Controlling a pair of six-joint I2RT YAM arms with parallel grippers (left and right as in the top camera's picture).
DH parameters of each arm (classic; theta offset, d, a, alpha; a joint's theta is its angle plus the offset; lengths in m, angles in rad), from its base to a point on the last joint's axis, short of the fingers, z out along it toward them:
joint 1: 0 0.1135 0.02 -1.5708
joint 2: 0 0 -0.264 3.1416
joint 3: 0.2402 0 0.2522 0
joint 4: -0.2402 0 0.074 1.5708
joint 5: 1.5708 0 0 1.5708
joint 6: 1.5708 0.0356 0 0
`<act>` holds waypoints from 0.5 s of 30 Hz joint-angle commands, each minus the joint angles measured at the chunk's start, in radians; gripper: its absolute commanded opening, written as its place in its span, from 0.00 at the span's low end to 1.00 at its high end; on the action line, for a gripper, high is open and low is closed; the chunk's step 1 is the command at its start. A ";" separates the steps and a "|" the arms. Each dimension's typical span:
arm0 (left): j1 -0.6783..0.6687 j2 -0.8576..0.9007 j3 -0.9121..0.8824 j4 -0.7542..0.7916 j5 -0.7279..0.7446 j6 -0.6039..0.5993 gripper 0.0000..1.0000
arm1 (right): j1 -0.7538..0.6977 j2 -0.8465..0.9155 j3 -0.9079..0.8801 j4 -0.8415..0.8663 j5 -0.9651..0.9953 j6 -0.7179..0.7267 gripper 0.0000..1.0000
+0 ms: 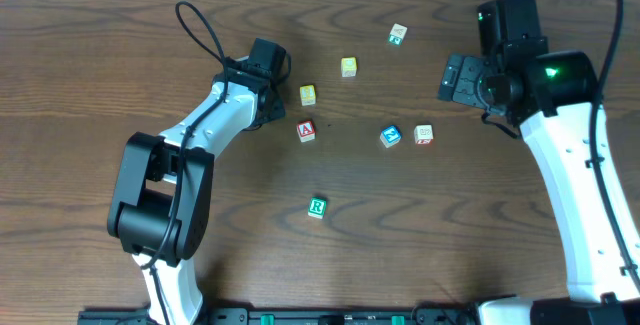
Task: Spell out Ai2
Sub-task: 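Grasp the red-lettered I block with the left gripper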
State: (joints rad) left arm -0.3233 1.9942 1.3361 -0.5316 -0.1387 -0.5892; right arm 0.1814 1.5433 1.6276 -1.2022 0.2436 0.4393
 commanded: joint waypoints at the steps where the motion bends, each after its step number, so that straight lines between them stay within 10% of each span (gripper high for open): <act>1: 0.003 0.020 0.008 -0.006 -0.012 -0.021 0.51 | -0.008 -0.019 0.000 -0.004 0.011 -0.011 0.96; 15: 0.003 0.020 0.008 -0.018 0.056 -0.014 0.26 | -0.008 -0.019 0.000 -0.005 0.011 -0.011 0.99</act>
State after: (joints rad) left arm -0.3233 1.9957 1.3373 -0.5388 -0.1188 -0.6052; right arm 0.1814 1.5417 1.6276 -1.2060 0.2436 0.4389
